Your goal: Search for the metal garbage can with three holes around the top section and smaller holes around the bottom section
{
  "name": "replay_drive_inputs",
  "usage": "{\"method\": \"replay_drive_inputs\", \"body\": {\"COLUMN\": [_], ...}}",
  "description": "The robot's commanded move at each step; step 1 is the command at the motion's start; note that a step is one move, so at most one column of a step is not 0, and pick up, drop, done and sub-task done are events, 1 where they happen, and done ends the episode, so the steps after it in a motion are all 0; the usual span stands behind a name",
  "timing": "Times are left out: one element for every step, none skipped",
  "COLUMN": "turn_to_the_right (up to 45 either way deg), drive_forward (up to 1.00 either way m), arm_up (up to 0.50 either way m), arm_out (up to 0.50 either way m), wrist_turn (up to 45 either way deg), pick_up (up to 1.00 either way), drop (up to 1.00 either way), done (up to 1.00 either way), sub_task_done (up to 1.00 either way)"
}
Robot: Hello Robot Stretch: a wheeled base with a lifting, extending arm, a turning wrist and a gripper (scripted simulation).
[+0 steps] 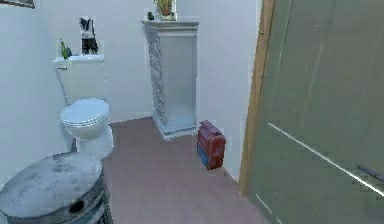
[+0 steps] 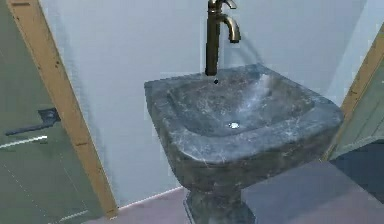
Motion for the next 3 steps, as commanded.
{"method": "replay_drive_inputs", "body": {"turn_to_the_right": [0.0, -39.0, 0.0], "drive_forward": [0.05, 0.00, 0.00], "arm_up": [0.00, 0.00, 0.00], "arm_out": [0.00, 0.00, 0.00], "wrist_turn": [0.0, 0.0, 0.0], "pick_up": [0.00, 0.00, 0.00], "drop": [0.00, 0.00, 0.00], "done": [0.00, 0.00, 1.00], "sub_task_done": [0.00, 0.00, 0.00]}}
